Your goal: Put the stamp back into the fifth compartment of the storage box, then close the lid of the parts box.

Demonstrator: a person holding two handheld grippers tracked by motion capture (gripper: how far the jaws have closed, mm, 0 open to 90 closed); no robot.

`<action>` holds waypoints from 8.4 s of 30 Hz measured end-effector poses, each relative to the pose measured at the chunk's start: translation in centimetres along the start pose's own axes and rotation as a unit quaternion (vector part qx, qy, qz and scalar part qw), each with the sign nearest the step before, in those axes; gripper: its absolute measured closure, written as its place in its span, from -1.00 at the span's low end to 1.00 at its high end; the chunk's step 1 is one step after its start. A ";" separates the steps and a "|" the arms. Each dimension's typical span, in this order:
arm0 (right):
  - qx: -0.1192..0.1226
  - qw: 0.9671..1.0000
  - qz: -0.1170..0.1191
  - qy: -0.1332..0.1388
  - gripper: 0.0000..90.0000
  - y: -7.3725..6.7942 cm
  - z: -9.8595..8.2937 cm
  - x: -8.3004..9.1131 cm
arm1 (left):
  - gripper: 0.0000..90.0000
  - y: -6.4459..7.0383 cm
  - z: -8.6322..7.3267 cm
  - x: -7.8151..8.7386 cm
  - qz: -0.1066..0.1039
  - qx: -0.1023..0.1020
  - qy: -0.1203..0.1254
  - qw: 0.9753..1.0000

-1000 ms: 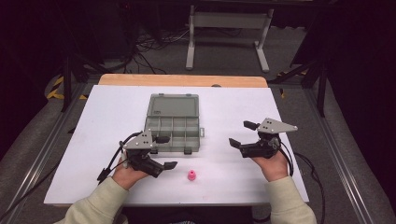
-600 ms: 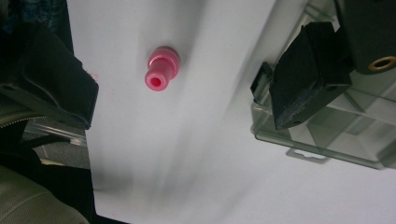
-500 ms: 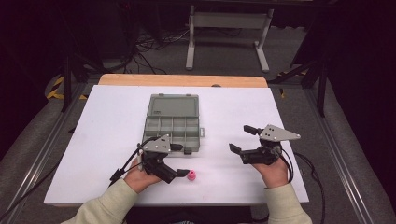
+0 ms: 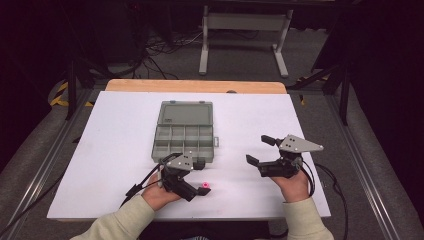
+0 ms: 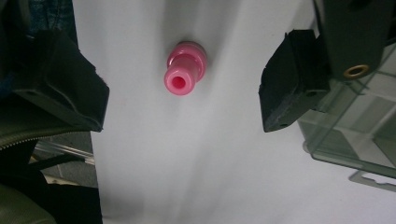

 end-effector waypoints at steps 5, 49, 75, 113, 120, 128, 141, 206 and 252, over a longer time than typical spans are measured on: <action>-0.001 1.000 0.001 0.000 -0.72 0.0 -0.1 -0.1 | -0.50 -0.1 -0.5 -0.9 0.008 0.001 -0.032 0.999; 0.003 1.000 0.009 -0.007 -0.72 -0.4 -0.3 -0.5 | 0.42 0.4 -1.1 -1.5 0.010 -0.022 -0.102 0.994; 0.004 1.000 0.011 -0.014 -0.72 -0.5 -0.6 -0.7 | 0.42 -0.3 0.5 3.2 0.031 -0.015 -0.068 0.997; 0.002 0.999 0.014 -0.035 -0.72 -0.4 -1.6 -1.4 | 0.42 -2.6 -0.3 9.5 0.103 0.039 -0.019 0.994; 0.002 0.999 0.015 -0.038 -0.72 -0.5 -1.7 -1.5 | 0.42 -3.3 -0.8 10.6 0.127 0.061 -0.013 0.990; 0.001 0.999 0.016 -0.042 -0.73 -0.4 -1.8 -1.6 | 0.42 -4.0 -1.3 11.5 0.144 0.083 -0.005 0.986; 0.002 0.999 0.017 -0.044 -0.73 -0.5 -1.9 -1.7 | 0.42 -5.1 -2.2 12.5 0.186 0.117 -0.001 0.976; 0.003 0.999 0.025 -0.048 -0.73 -0.7 -2.0 -1.8 | 0.41 -7.7 -4.5 10.8 0.213 0.184 -0.038 0.959; 0.048 0.992 0.073 -0.088 0.46 -2.4 2.2 -4.6 | 0.83 -4.8 -1.3 17.8 0.196 0.114 0.010 0.974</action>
Point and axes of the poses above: each handheld gripper's, and its own axes: x roughly backward along the jaws, z roughly out of its top, y roughly to its right, the point moved 4 cm from there along -x, roughly forward along the jaws, and after that the axes turned 13 degrees about -z, right-handed, at the moved point
